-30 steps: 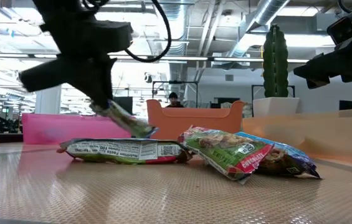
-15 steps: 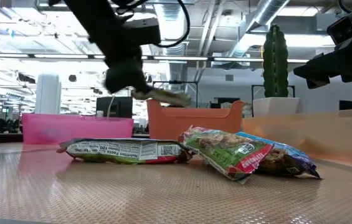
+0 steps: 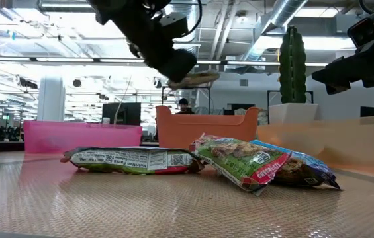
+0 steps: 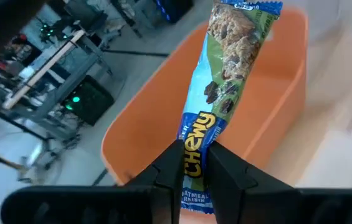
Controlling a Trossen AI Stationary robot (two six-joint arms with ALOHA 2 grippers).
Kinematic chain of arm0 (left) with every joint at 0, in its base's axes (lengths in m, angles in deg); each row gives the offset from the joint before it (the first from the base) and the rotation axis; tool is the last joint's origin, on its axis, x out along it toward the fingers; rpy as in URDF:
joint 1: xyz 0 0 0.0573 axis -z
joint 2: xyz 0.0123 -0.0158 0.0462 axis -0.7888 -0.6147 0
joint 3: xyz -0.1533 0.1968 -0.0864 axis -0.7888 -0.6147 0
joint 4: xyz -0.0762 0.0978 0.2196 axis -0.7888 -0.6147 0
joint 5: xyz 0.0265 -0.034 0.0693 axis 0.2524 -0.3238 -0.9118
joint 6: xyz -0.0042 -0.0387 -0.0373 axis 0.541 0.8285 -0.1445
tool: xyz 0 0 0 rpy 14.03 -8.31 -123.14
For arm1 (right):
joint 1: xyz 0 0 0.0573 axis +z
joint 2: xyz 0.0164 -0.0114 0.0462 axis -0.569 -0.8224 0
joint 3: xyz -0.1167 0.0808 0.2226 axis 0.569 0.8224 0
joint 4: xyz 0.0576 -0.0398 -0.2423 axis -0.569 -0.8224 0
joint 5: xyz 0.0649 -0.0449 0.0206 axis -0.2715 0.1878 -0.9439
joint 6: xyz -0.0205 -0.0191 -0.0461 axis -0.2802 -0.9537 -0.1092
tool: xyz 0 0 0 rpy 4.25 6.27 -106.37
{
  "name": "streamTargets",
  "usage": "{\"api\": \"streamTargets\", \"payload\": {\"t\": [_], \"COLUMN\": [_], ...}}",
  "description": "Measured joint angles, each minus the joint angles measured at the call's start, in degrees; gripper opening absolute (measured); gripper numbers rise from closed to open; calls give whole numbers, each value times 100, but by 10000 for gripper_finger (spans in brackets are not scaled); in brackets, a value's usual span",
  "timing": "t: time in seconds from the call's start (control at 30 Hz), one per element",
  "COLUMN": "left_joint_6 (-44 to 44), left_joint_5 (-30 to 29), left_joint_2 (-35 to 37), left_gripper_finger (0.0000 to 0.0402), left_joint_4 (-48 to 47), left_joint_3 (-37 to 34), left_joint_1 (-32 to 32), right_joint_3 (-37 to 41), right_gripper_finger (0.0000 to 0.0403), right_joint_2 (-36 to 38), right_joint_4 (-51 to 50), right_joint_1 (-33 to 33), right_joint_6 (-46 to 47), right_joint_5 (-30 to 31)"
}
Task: Pick and place Granola Bars by type
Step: Put the blue granola bar into the orange bin
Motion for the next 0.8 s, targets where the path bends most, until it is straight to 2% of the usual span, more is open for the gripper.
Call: {"api": "streamTargets", "payload": {"t": [0.27,0.67,0.8], "left_joint_6": [-53,783,1011], "left_joint_5": [1007,2320,2574], "left_joint_2": [-2,-71,-279], "left_gripper_finger": [52,52,52], "left_joint_4": [1024,1072,1048], "left_joint_3": [0,-2,7], "left_joint_1": [-683,-1527,-1701], "right_joint_3": [0,0,0], "right_gripper_finger": [154,154,154], "right_joint_2": [0,-1,-2], "right_joint_4": [0,0,1], "right_joint_1": [-1,-1,0], "right_joint_6": [2,2,1], "right_joint_5": [0,0,0]}}
